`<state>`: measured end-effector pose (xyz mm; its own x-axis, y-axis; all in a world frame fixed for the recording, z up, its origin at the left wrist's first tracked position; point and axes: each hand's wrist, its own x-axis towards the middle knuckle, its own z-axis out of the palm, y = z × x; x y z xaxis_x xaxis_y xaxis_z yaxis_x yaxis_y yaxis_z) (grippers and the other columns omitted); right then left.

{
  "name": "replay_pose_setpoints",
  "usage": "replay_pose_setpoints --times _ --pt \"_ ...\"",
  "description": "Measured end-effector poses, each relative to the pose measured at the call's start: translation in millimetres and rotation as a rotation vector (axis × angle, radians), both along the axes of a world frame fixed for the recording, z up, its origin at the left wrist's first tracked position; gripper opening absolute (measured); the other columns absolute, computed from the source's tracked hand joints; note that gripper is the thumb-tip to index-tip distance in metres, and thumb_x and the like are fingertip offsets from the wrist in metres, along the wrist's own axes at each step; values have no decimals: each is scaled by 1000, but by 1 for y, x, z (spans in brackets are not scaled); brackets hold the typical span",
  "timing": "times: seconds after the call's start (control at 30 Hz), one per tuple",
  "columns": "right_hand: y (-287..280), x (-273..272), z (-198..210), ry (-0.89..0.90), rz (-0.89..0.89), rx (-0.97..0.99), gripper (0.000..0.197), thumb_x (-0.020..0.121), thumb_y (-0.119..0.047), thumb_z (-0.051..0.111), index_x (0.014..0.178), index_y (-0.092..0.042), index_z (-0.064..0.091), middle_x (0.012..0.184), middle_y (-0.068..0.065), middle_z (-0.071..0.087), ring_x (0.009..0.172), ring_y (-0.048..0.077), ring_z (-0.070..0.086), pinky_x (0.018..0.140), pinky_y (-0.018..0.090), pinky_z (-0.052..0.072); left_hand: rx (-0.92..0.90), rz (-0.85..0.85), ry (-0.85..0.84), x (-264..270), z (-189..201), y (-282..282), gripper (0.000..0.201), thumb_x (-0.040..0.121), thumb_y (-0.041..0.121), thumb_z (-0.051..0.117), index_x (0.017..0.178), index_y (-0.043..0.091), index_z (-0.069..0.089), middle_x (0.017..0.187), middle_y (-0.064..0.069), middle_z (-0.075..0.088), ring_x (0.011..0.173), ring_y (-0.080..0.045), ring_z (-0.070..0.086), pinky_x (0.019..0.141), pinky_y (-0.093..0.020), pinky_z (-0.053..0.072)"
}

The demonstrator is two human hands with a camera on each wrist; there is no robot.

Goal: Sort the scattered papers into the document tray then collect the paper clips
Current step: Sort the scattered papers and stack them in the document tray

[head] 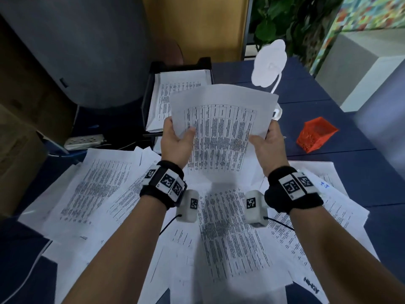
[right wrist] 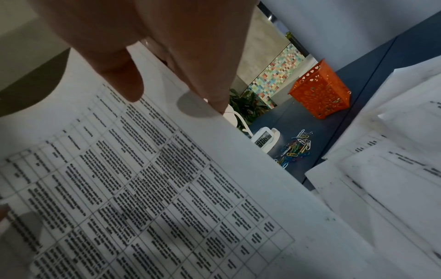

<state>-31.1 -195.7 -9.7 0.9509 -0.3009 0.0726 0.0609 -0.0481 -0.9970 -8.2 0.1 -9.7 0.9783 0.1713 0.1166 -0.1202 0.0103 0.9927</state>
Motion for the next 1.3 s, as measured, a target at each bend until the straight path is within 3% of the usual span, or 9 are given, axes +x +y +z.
replay_pose_setpoints --times 0.13,0.27,0.33,0.47,0.63,0.77,0.87,1.07,1.3 --pt "-3 6 -16 74 -18 -28 42 84 9 50 120 -12 50 113 0 65 103 11 62 92 27 50 4 -11 76 6 -6 2 36 88 9 65 118 15 47 99 10 64 85 4 63 75 -16 51" --pt "-9 6 -38 162 -13 -89 39 85 11 46 120 -6 49 100 0 64 89 12 60 77 21 48 34 -70 302 10 -26 4 70 82 22 72 140 12 34 131 3 50 114 -13 51 104 -39 38" --pt "-12 3 -53 247 5 -116 40 86 11 43 120 -10 48 91 -5 59 81 8 56 72 19 44 117 -122 316 8 -36 4 53 85 24 69 132 15 44 125 5 54 111 -15 52 99 -36 40" --pt "-21 -2 -88 445 58 -277 34 88 5 42 119 -8 51 107 4 59 99 24 56 82 30 43 220 -124 439 0 -57 6 37 90 31 63 120 14 52 112 2 58 104 -19 55 85 -31 42" --pt "-18 -16 -106 518 126 -323 22 95 -5 42 80 -20 49 71 1 49 68 22 43 57 27 35 282 -108 423 -11 -80 6 30 96 29 54 120 11 55 112 -5 63 104 -22 57 85 -31 42" --pt "-15 -10 -97 501 112 -130 11 99 -19 45 107 -15 51 100 6 59 92 24 57 80 40 54 229 -72 328 -1 -67 12 8 96 21 53 101 19 58 97 3 64 90 -13 59 75 -26 43" --pt "-9 5 -81 496 148 -5 24 100 -21 45 118 -4 46 116 10 56 89 25 67 70 38 55 169 -13 338 18 -48 23 2 93 20 58 92 18 58 82 2 64 76 -14 62 65 -27 47" --pt "17 39 -43 409 171 16 12 100 -13 42 95 -8 52 90 8 57 43 9 54 41 21 39 302 207 293 53 -11 47 56 87 13 63 134 19 32 92 -3 52 77 -15 54 65 -21 43" --pt "42 78 -20 423 150 -20 21 99 -4 35 108 -4 54 74 15 59 43 11 51 35 19 36 397 -11 411 67 -18 73 34 86 -4 53 112 17 52 122 -8 52 77 -17 62 54 -24 55"
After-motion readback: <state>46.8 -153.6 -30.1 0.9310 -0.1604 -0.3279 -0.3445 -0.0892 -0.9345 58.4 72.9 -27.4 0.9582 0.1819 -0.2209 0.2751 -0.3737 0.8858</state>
